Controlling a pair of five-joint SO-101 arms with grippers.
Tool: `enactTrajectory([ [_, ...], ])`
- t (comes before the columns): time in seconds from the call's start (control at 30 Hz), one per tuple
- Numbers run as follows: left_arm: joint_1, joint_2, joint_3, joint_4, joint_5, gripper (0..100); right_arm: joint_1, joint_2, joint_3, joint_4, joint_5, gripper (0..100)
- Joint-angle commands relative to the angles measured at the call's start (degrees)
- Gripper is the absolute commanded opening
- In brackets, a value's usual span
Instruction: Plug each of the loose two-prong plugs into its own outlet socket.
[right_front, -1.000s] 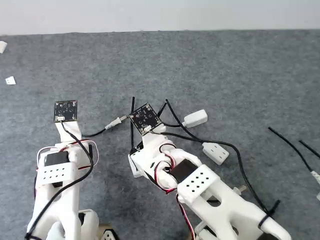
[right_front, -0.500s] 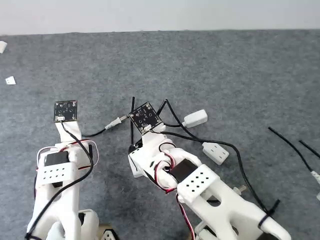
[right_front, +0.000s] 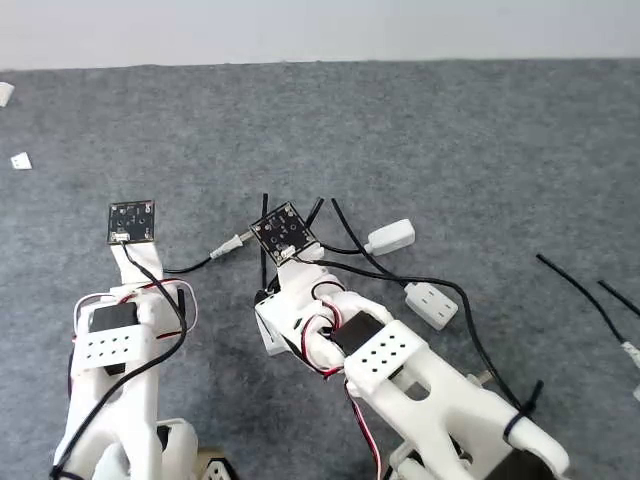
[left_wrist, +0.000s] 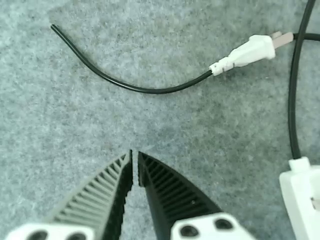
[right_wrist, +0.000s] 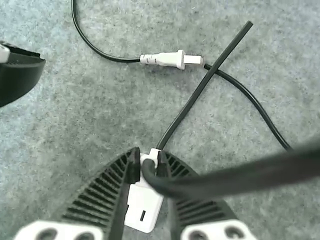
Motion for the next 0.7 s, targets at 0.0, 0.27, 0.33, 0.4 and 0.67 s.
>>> enactTrajectory([
  [0.0,0.2,-1.1,-1.8,-1.1,0.3,1,-0.3,0.0,-2.6,2.0,0.9,0.8],
  [0.27,0.2,-1.1,-1.8,-1.1,0.3,1,-1.4,0.0,-0.1,3.6,3.2,0.8],
  [0.33,0.2,-1.1,-1.8,-1.1,0.3,1,-1.5,0.0,0.4,3.6,3.3,0.8],
  [0.4,0.2,-1.1,-1.8,-1.1,0.3,1,-1.4,0.0,0.6,4.1,3.5,0.8],
  [0.67,0.2,-1.1,-1.8,-1.1,0.3,1,-1.6,0.0,1.5,9.7,9.5,0.8],
])
